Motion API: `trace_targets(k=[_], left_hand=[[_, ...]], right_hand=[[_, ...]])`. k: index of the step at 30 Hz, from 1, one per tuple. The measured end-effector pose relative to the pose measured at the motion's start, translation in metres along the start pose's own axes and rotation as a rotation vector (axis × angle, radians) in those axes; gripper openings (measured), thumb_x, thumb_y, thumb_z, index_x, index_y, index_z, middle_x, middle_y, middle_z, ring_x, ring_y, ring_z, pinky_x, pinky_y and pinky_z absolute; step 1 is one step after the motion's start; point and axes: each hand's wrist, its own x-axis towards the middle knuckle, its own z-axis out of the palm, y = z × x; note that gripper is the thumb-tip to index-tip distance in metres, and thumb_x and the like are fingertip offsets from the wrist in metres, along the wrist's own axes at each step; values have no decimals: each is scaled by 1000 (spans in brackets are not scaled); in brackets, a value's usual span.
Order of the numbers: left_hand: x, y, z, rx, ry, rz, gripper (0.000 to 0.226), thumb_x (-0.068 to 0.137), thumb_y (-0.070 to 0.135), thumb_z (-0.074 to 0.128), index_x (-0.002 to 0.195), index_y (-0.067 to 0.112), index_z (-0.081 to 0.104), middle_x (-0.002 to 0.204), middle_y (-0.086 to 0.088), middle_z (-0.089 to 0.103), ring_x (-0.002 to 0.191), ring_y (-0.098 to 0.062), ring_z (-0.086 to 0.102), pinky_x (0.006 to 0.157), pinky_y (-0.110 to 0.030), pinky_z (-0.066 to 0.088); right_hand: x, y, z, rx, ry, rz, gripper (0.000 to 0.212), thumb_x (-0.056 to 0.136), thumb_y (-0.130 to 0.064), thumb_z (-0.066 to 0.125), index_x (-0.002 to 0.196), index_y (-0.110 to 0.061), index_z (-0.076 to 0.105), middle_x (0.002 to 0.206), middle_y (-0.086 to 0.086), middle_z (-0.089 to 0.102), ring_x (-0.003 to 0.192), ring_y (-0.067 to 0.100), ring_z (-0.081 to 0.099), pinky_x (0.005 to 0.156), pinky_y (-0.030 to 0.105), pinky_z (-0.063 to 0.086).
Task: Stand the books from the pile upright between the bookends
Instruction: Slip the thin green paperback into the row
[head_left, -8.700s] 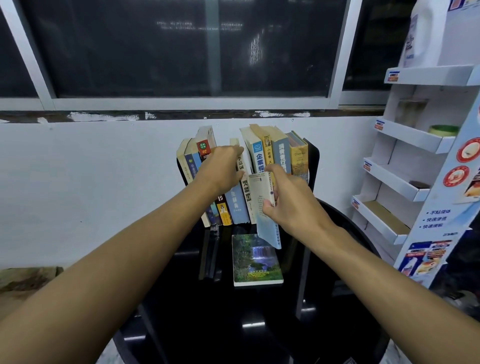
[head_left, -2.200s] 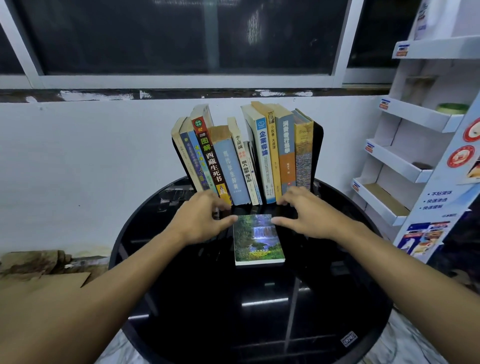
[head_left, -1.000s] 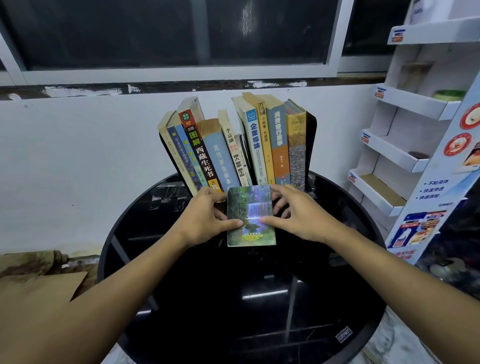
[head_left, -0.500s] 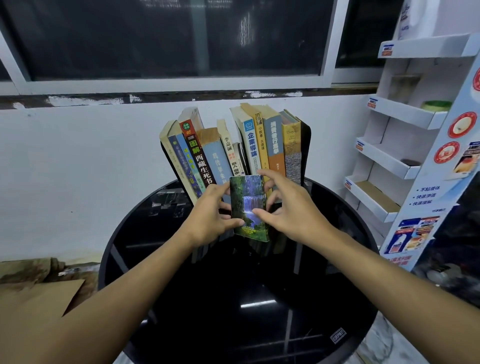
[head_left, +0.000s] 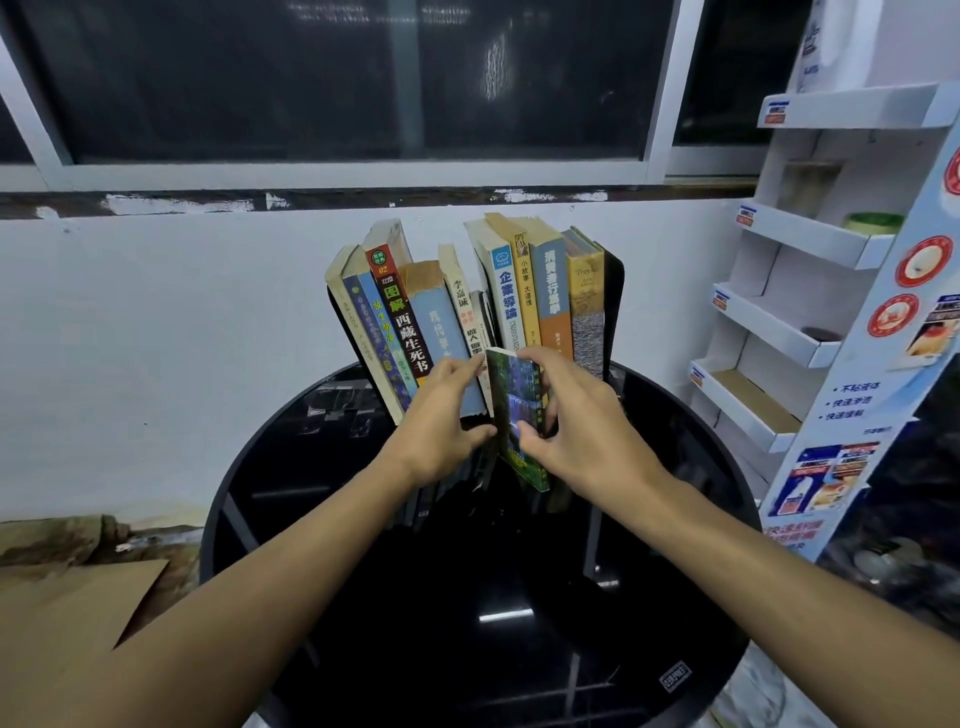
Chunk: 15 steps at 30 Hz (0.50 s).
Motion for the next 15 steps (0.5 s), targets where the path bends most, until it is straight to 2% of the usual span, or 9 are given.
trace_targets(k=[3, 4, 6, 8, 11, 13, 15], left_hand=[[6, 3, -10, 144, 114, 50, 84, 90, 16, 76, 159, 10, 29, 149, -5, 39, 139, -17, 38, 116, -16, 19], [9, 4, -14, 169, 152, 74, 83, 90, 16, 75, 159, 11, 29, 151, -4, 38, 141, -16, 36, 118, -16, 19], [16, 7, -23, 238, 218, 127, 82, 91, 19, 75, 159, 12, 29, 157, -3, 34, 146, -17, 32, 123, -29, 25], [24, 11, -32, 306, 271, 158, 84, 91, 22, 75, 159, 11, 28, 163, -5, 29, 151, -20, 27, 124, -36, 26], [39, 18, -42, 412, 308, 166, 90, 90, 26, 76, 161, 9, 22, 167, -8, 23, 155, -23, 20, 125, -38, 24], [49, 22, -48, 469, 294, 150, 93, 91, 29, 76, 161, 8, 18, 169, -10, 19, 156, -23, 18, 124, -35, 20], [58, 26, -53, 502, 269, 129, 91, 92, 30, 74, 161, 7, 19, 169, -11, 20, 156, -25, 19, 124, -34, 19]], right_hand=[[-1, -5, -4, -27, 3, 20, 69, 93, -14, 68, 152, -25, 33, 105, -14, 34, 76, -2, 40, 81, 15, 34], [-2, -7, -5, -34, 3, 20, 70, 93, -13, 68, 152, -24, 32, 104, -14, 33, 74, -4, 40, 81, 15, 33], [-2, -8, -7, -47, -2, 20, 70, 93, -12, 68, 152, -24, 32, 103, -14, 33, 73, -11, 38, 80, 15, 33], [0, -10, -9, -50, -4, 27, 70, 93, -11, 68, 152, -24, 33, 99, -14, 33, 73, -11, 39, 78, 15, 34], [2, -10, -11, -59, -5, 43, 71, 93, -11, 68, 152, -24, 32, 90, -18, 30, 72, -10, 39, 71, 10, 33], [3, -11, -12, -67, -5, 46, 71, 92, -10, 69, 152, -24, 32, 85, -22, 28, 71, -10, 40, 64, 5, 33], [3, -11, -13, -75, -1, 48, 71, 92, -10, 69, 151, -23, 32, 83, -24, 27, 70, -10, 39, 63, 2, 32]])
